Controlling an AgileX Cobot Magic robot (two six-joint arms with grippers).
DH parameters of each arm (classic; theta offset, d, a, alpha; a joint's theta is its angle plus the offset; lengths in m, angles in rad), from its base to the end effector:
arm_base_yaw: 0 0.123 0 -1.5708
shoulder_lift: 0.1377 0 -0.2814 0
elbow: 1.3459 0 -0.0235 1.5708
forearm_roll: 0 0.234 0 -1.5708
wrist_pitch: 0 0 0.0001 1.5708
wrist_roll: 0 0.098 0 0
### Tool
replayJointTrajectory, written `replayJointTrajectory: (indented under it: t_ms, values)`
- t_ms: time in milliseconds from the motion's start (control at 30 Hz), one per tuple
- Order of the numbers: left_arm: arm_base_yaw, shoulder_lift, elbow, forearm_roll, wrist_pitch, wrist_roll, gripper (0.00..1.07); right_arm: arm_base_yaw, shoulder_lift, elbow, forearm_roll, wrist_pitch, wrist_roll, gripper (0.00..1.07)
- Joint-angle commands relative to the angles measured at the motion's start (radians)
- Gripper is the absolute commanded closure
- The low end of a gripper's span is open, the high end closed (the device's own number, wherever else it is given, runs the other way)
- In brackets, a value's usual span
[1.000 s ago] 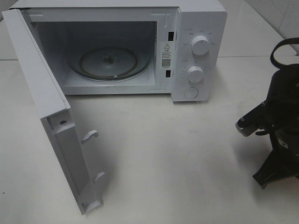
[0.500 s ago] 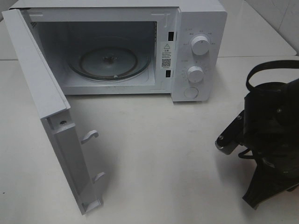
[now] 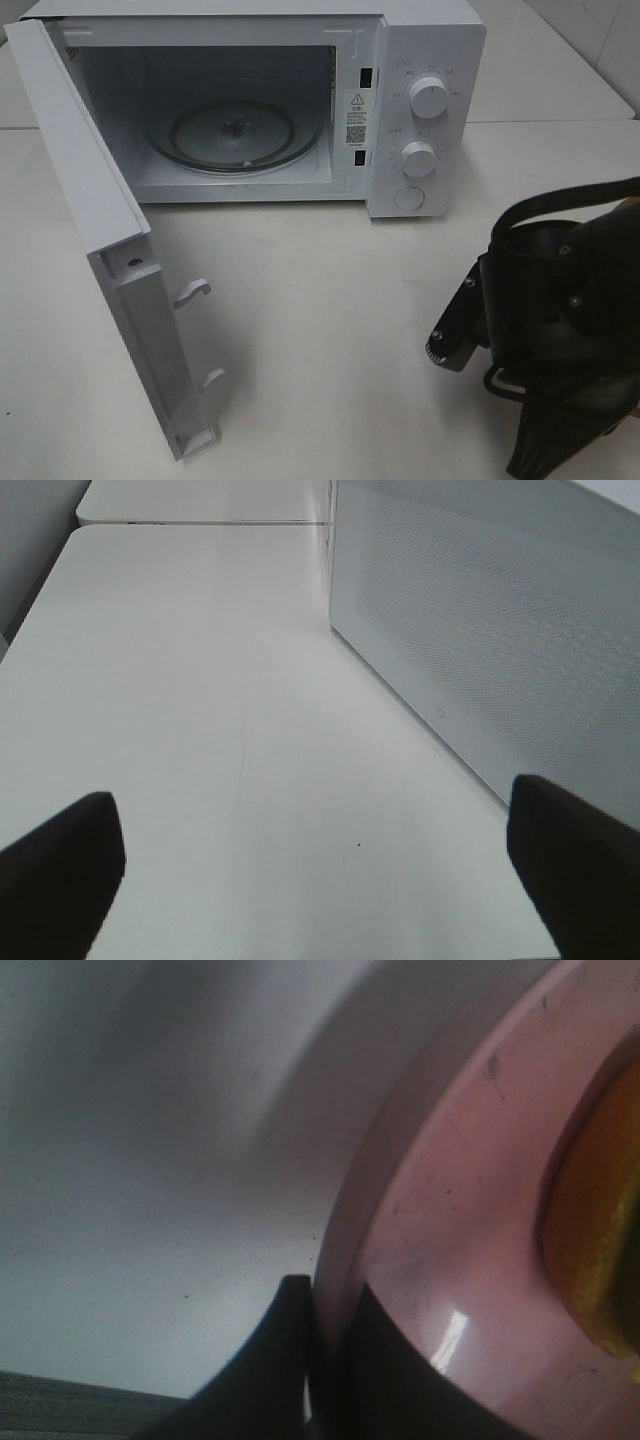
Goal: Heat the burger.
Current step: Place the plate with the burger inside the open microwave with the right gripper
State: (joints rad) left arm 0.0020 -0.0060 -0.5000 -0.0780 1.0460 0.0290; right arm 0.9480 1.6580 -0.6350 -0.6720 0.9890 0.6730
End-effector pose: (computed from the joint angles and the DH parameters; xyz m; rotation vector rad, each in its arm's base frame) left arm -0.0101 -0.0066 0.2675 0.0305 2.0217 -0.0734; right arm 0.1585 0.1333 0.1415 -1.0666 2.6943 -0.8643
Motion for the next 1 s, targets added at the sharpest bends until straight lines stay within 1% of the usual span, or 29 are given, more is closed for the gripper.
replayJointTrajectory:
  t_ms: [33, 267, 333, 433, 500, 733, 867, 1000]
  values:
    - [0.002, -0.019, 0.003, -0.003, -0.009, -0.003, 0.09, 0.036, -0.014, 0.004, -0.051, 0.077, -0.027, 1.06]
    - [0.002, -0.019, 0.003, -0.003, -0.009, -0.003, 0.09, 0.083, -0.110, 0.004, -0.080, 0.100, -0.083, 1.07]
    - [0.002, -0.019, 0.003, -0.003, -0.009, -0.003, 0.09, 0.099, -0.160, 0.004, -0.083, 0.099, -0.137, 1.07]
    - [0.002, -0.019, 0.003, -0.003, -0.009, -0.003, 0.09, 0.113, -0.189, 0.004, -0.084, 0.106, -0.165, 1.07]
    - [0.002, -0.019, 0.003, -0.003, -0.009, -0.003, 0.09, 0.138, -0.222, 0.004, -0.089, 0.119, -0.211, 1.07]
    - [0.002, -0.019, 0.003, -0.003, -0.009, -0.003, 0.09, 0.195, -0.267, 0.004, -0.112, 0.113, -0.311, 1.06]
    - [0.002, -0.019, 0.003, -0.003, -0.009, -0.003, 0.09, 0.207, -0.272, 0.004, -0.133, 0.112, -0.336, 1.06]
    - [0.002, -0.019, 0.003, -0.003, -0.009, -0.003, 0.09, 0.208, -0.274, 0.004, -0.138, 0.064, -0.434, 1.06]
